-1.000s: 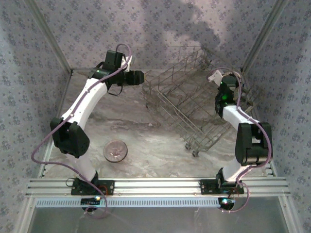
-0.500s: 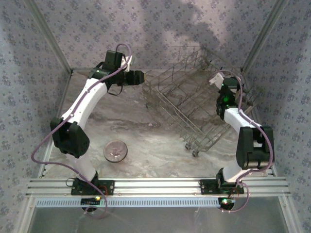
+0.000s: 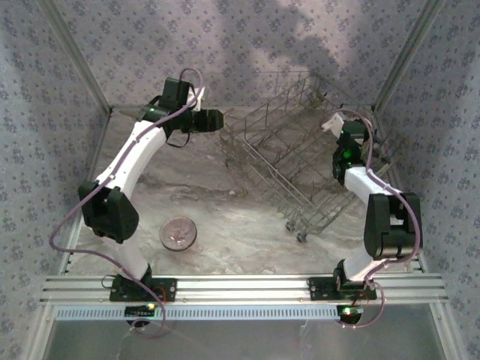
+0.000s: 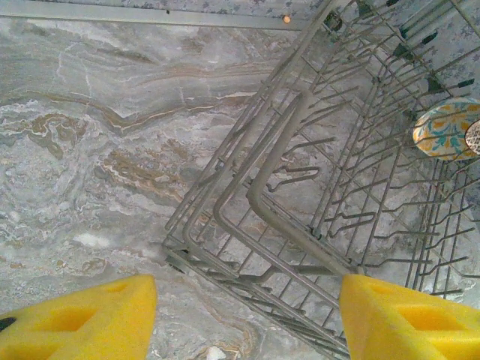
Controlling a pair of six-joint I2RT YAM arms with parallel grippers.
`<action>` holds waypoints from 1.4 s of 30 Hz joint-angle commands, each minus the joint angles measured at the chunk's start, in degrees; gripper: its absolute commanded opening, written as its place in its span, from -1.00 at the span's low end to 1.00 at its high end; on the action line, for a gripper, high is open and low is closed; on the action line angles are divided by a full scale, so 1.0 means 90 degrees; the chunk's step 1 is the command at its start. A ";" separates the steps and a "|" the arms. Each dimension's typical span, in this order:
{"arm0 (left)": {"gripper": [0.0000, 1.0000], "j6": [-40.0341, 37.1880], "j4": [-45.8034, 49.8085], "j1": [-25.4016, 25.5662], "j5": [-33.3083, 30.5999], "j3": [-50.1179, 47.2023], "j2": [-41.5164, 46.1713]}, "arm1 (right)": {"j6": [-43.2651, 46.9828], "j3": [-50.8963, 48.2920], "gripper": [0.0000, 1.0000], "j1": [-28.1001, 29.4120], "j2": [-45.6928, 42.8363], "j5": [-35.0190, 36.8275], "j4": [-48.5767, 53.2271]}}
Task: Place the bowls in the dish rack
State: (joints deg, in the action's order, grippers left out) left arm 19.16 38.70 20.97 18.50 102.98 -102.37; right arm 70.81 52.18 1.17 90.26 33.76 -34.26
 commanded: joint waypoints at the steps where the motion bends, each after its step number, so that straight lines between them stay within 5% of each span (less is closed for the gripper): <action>1: 0.32 0.0020 -0.0109 -0.0055 0.0102 0.0150 -0.0060 | 0.0180 -0.0090 -1.00 -0.0026 0.0079 0.0334 -0.0605; 42: 0.32 -0.0026 -0.0182 -0.0055 0.0559 -0.0001 -0.0098 | 0.1648 0.0059 -1.00 0.0022 0.0264 -0.0109 -0.1096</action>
State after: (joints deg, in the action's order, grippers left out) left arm 19.16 37.58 20.97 21.19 102.91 -103.46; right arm 83.68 51.24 1.91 92.44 32.32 -40.93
